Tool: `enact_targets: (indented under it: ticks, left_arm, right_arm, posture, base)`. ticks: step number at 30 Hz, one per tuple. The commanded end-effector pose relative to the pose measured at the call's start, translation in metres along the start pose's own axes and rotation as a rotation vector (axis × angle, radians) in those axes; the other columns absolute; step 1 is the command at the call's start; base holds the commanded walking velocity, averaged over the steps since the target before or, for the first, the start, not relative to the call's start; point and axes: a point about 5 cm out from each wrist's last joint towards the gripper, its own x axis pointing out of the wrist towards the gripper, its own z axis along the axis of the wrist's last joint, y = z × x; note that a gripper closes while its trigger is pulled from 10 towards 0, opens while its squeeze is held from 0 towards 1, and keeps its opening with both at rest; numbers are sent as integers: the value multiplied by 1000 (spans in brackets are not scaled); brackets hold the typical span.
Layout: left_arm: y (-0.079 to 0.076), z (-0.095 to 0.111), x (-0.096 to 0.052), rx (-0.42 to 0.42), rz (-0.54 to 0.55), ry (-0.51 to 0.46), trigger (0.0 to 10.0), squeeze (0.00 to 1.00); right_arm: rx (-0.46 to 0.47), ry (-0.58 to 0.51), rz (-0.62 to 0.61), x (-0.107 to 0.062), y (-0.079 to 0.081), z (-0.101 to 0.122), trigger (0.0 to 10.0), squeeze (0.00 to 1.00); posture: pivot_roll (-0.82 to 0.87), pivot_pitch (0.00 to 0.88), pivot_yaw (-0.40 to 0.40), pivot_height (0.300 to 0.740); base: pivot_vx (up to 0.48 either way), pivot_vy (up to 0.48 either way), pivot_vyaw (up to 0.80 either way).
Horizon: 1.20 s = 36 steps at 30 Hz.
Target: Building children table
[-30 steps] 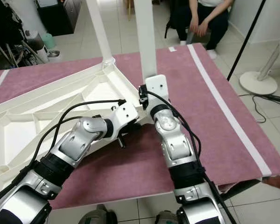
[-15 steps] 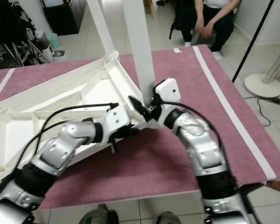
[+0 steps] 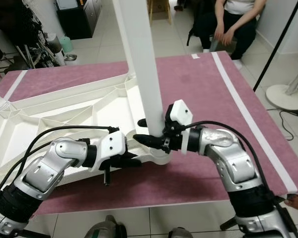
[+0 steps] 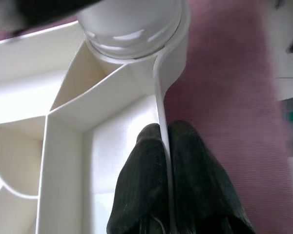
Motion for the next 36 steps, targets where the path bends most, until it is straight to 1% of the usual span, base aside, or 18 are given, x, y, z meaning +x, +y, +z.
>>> enact_targets:
  ticks: [1, 5, 9, 14, 15, 16, 17, 20, 21, 22, 23, 24, 25, 29, 30, 33, 35, 36]
  left_arm:
    - [25, 48, 4, 142, 236, -125, 0, 0]
    - [52, 62, 18, 69, 419, -103, 0, 0]
    - [63, 70, 27, 55, 496, -86, 0, 0]
    - [68, 75, 33, 45, 525, -83, 0, 0]
    - [66, 78, 35, 49, 508, -94, 0, 0]
    - [66, 78, 35, 49, 508, -94, 0, 0]
    - [66, 78, 36, 54, 499, -96, 0, 0]
    - [58, 75, 34, 71, 438, -111, 0, 0]
    - [54, 75, 34, 76, 409, -122, 0, 0]
    - [54, 75, 34, 76, 409, -122, 0, 0]
    - [47, 75, 32, 88, 355, -149, 0, 0]
    - [47, 75, 32, 88, 355, -149, 0, 0]
    - [39, 75, 29, 108, 295, -172, 0, 0]
    - [25, 73, 23, 143, 192, -207, 0, 0]
    - [15, 71, 17, 164, 128, -225, 0, 0]
    - [6, 69, 12, 179, 68, -238, 0, 0]
    - [-16, 58, -1, 193, -81, -235, 0, 0]
    - [-16, 58, -1, 193, -81, -235, 0, 0]
  right_arm:
    - [6, 72, -214, 20, -9, -14, 0, 0]
    - [18, 158, -625, 32, -31, -27, 0, 0]
    - [23, 194, -859, 32, -39, -32, 0, 0]
    - [16, 204, -989, 35, -39, -33, 0, 0]
    - [29, 151, -996, 43, -35, -28, 4941, 0]
    - [29, 151, -996, 43, -35, -28, 4941, 0]
    - [30, 126, -990, 46, -33, -25, 10000, 0]
    - [38, 20, -889, 52, -26, -15, 10000, 0]
    - [63, -24, -828, 54, -23, -11, 10000, 431]
    - [63, -24, -828, 54, -23, -11, 10000, 431]
    - [67, -68, -761, 54, -19, -6, 10000, 1000]
    - [67, -68, -761, 54, -19, -6, 10000, 1000]
    - [53, -101, -638, 52, -13, 0, 10000, 0]
    - [7, -129, -411, 44, -1, 8, 10000, 0]
    - [-8, -112, -262, 35, 5, 9, 10000, 0]
    - [-29, -93, -147, 26, 9, 9, 10000, 0]
    - [-48, -17, 90, 8, 12, 6, 10000, 0]
    - [-48, -17, 90, 8, 12, 6, 10000, 0]
  posture:
    - [27, 0, 116, 740]
    - [23, 0, 121, 740]
    - [26, 0, 127, 740]
    - [23, 0, 131, 740]
    - [22, 0, 133, 740]
    - [22, 0, 133, 740]
    - [22, 0, 133, 740]
    - [21, 0, 132, 740]
    - [21, 0, 132, 740]
    - [21, 0, 132, 740]
    - [22, 0, 129, 740]
    - [22, 0, 129, 740]
    - [25, 0, 127, 740]
    - [24, 0, 124, 740]
    - [25, 0, 124, 740]
    - [25, 0, 123, 740]
    - [28, 0, 119, 740]
    - [28, 0, 119, 740]
  base:
    - [0, 0, 0]
    - [0, 0, 0]
    - [0, 0, 0]
    - [0, 0, 0]
    - [0, 0, 0]
    - [0, 0, 0]
    - [0, 0, 0]
    - [0, 0, 0]
    - [0, 0, 0]
    - [0, 0, 0]
    - [0, 0, 0]
    - [0, 0, 0]
    - [0, 0, 0]
    - [0, 0, 0]
    - [0, 0, 0]
    - [0, 0, 0]
    - [0, 0, 0]
    - [0, 0, 0]
